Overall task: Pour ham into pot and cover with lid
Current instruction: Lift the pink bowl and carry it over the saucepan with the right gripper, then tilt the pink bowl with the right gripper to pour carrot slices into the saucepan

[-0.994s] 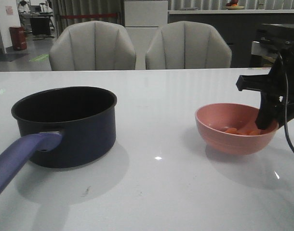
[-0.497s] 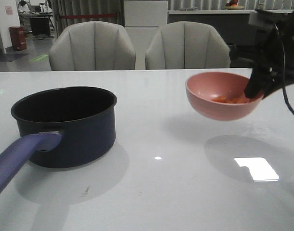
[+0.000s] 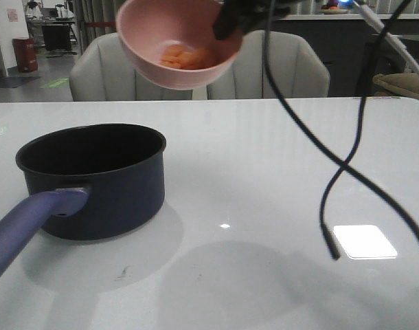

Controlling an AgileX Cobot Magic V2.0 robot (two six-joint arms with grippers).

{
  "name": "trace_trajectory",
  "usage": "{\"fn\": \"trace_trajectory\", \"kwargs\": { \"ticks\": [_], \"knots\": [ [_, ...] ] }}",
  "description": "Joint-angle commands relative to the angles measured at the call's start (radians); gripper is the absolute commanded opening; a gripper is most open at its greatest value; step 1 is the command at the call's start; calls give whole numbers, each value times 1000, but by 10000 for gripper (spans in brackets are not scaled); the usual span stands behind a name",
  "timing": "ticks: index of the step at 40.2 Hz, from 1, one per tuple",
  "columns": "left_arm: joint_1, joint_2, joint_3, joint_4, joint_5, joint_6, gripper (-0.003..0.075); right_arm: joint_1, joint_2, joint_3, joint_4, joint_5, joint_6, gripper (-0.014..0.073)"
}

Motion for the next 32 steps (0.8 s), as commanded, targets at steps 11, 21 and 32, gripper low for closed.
{"fn": "trace_trajectory", "kwargs": {
  "ticks": [11,21,32],
  "knots": [
    [-9,13,-26,-10,-73,-2,571,109,39,37,-149,-664,-43,139],
    [-9,13,-26,-10,-73,-2,571,128,115,135,-151,-1055,-262,139],
    [-9,13,-26,-10,-73,-2,571,196,177,141,-151,-1148,-709,139]
  ]
}}
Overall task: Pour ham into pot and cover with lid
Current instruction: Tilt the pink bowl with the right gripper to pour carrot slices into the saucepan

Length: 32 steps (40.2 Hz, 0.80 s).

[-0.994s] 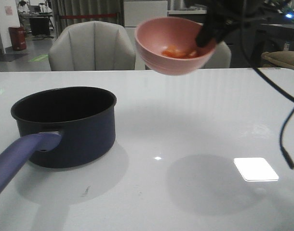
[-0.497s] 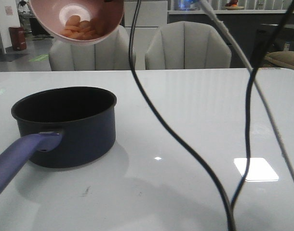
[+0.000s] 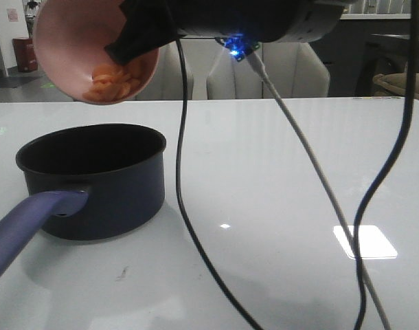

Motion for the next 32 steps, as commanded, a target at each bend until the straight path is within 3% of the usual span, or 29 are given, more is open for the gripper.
{"fn": "trace_trajectory", "kwargs": {
  "ticks": [1,14,22,27,32],
  "knots": [
    [-9,13,-26,-10,-73,-2,571,20,-31,-27,-9,-168,-173,139],
    [-9,13,-26,-10,-73,-2,571,45,94,-27,-9,-453,-424,137],
    [-9,13,-26,-10,-73,-2,571,58,167,-28,-28,-596,-643,137],
    [-9,13,-26,-10,-73,-2,571,58,174,-28,-23,-596,-636,137],
    [-9,13,-26,-10,-73,-2,571,58,171,-29,6,-595,-522,137]
  ]
}}
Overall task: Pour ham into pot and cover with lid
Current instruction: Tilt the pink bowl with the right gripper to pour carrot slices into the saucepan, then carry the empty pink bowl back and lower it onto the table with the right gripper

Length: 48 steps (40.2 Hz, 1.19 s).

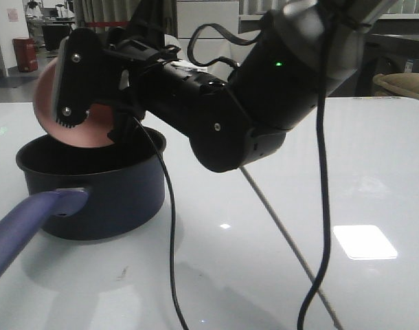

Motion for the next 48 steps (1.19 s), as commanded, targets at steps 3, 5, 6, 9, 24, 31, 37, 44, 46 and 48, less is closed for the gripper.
{"fn": "trace_trajectory", "kwargs": {
  "ticks": [3,5,6,9,24,31,37,44,46,48],
  "knots": [
    [-9,13,-26,-10,-73,-2,571,-2,-87,-29,57,-148,188,137],
    [-9,13,-26,-10,-73,-2,571,-2,-104,-29,105,-118,270,137],
    [-9,13,-26,-10,-73,-2,571,-2,-119,-29,125,-100,302,137],
    [-9,13,-26,-10,-73,-2,571,-2,-162,-29,181,-8,404,137],
    [-9,13,-26,-10,-73,-2,571,-5,-437,-29,426,661,626,137],
    [-9,13,-26,-10,-73,-2,571,-48,-526,-29,560,932,624,137],
    [-9,13,-26,-10,-73,-2,571,-138,-577,-29,630,1166,625,137],
    [-9,13,-26,-10,-73,-2,571,-278,-610,-29,627,1410,625,137],
    [-9,13,-26,-10,-73,-2,571,-321,-612,-29,614,1464,625,137],
    [-9,13,-26,-10,-73,-2,571,-363,-615,-29,607,1506,625,137]
  ]
}}
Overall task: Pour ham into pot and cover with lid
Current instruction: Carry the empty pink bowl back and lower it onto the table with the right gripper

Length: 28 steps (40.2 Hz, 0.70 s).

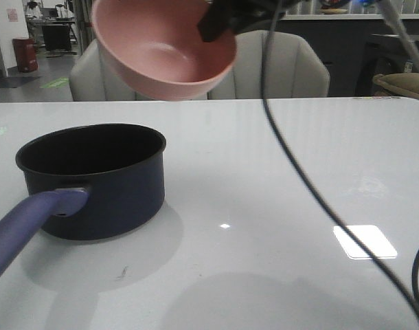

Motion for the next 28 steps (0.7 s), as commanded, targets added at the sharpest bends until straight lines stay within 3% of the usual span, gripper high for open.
{"fn": "trace_trajectory", "kwargs": {
  "ticks": [1,9,13,18,28],
  "knots": [
    [-9,13,-26,-10,-73,-2,571,-82,-56,-29,-8,70,0,137],
    [-9,13,-26,-10,-73,-2,571,-226,-56,-29,-144,146,107,137],
    [-9,13,-26,-10,-73,-2,571,-278,-44,-29,-304,181,291,137],
    [-9,13,-26,-10,-73,-2,571,-328,-7,-29,-357,260,447,137],
    [-9,13,-26,-10,-73,-2,571,-372,111,-29,-356,339,450,137]
  ]
}}
